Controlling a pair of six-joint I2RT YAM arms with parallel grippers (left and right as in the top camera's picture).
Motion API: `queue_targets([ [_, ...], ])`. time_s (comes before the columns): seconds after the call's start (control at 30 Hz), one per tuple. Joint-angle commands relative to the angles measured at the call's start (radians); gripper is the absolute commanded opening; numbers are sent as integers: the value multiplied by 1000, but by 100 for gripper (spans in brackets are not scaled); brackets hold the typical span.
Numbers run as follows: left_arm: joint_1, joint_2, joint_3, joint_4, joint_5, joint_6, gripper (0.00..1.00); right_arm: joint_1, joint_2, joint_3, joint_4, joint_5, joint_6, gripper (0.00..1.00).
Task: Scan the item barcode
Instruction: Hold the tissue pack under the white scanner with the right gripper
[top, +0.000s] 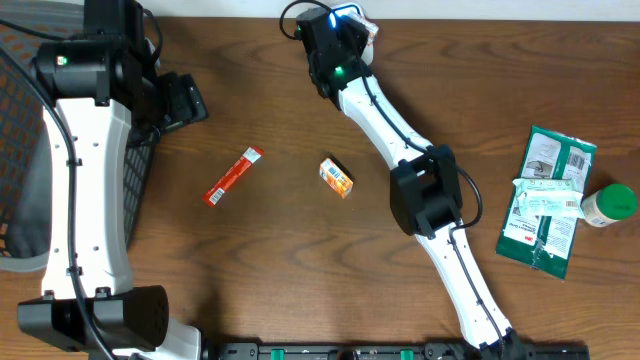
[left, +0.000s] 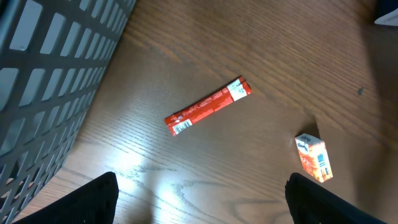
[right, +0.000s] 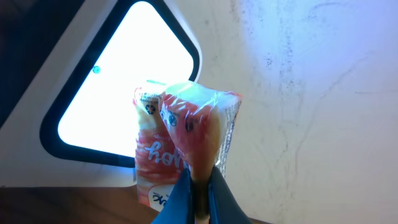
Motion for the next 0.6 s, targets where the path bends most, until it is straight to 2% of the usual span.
queue_targets([
  [0.0, 0, -7, -3, -6, -2, 13, 86, -6, 7, -5, 2, 3, 17, 1],
  [0.27, 0, -7, -3, -6, -2, 13, 86, -7, 7, -5, 15, 14, 21, 1],
  [0.37, 0, -7, -3, -6, -2, 13, 87, -8, -11, -5, 51, 24, 82, 1],
  [0.57, 0, -7, -3, -6, -2, 13, 86, 2, -152, -5, -116, -126, 244, 1],
])
